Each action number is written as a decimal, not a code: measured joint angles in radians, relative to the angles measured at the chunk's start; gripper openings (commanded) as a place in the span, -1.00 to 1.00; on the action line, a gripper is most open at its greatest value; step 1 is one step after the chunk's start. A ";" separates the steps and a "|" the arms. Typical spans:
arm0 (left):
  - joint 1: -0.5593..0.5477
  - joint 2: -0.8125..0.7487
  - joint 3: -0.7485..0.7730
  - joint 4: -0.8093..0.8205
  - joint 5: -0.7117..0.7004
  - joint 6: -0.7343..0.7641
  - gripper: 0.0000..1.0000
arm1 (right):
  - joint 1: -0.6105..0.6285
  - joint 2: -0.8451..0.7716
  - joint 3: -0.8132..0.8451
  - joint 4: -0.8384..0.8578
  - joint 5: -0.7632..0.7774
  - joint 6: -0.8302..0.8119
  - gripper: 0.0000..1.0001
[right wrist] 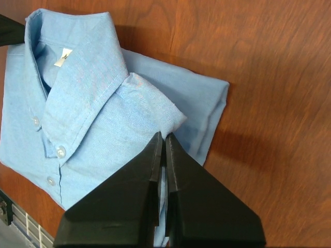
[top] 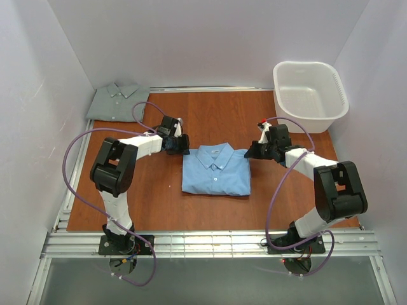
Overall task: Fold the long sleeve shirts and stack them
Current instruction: Fold the shirt, then neatly place the folded shirt to the corner
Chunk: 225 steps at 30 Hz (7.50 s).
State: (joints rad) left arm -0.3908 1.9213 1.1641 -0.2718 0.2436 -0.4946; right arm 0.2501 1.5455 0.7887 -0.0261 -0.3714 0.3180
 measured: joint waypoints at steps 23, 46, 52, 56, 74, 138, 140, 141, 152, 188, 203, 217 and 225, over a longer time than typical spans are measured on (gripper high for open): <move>0.029 -0.026 -0.039 0.012 0.016 -0.002 -1.00 | -0.029 0.085 0.017 0.046 -0.005 -0.015 -0.97; -0.003 -0.402 -0.047 -0.056 -0.132 -0.062 0.17 | -0.034 -0.043 0.105 0.018 -0.029 -0.002 0.19; -0.180 -0.438 -0.150 0.088 -0.074 -0.164 -0.21 | -0.032 0.005 0.092 0.145 -0.167 0.112 0.02; -0.200 -0.344 -0.226 0.180 -0.091 -0.219 -0.57 | -0.022 0.119 0.092 0.273 -0.236 0.181 0.01; -0.062 -0.189 -0.309 0.384 -0.148 -0.251 -0.13 | -0.091 0.349 0.058 0.522 -0.350 0.288 0.03; -0.167 -0.381 -0.445 0.240 -0.064 -0.386 0.07 | 0.087 0.384 0.179 0.431 -0.441 0.306 0.05; -0.144 -0.409 -0.364 0.164 -0.115 -0.328 0.37 | 0.073 0.291 0.188 0.362 -0.415 0.272 0.20; -0.129 -0.414 -0.312 0.127 -0.145 -0.289 0.48 | 0.072 0.245 0.197 0.324 -0.398 0.246 0.25; 0.083 -0.124 0.278 -0.057 -0.537 0.161 0.66 | 0.082 -0.088 0.243 -0.195 -0.231 -0.028 0.66; 0.287 0.169 0.282 -0.065 -0.395 0.164 -0.90 | 0.105 -0.376 0.077 -0.449 -0.119 -0.118 0.66; -0.009 -0.206 -0.169 -0.102 -0.154 -0.239 0.24 | 0.105 -0.465 -0.027 -0.446 -0.049 -0.115 0.75; -0.074 -0.551 -0.296 -0.099 0.003 -0.331 0.57 | -0.002 -0.258 -0.042 -0.413 0.003 -0.002 0.85; -0.090 -0.516 -0.448 -0.082 0.048 -0.380 0.51 | -0.002 -0.109 0.022 -0.387 0.013 -0.036 0.70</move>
State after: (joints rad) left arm -0.4805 1.4052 0.7162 -0.3542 0.2920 -0.8745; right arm 0.2478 1.4368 0.8104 -0.4129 -0.3584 0.2817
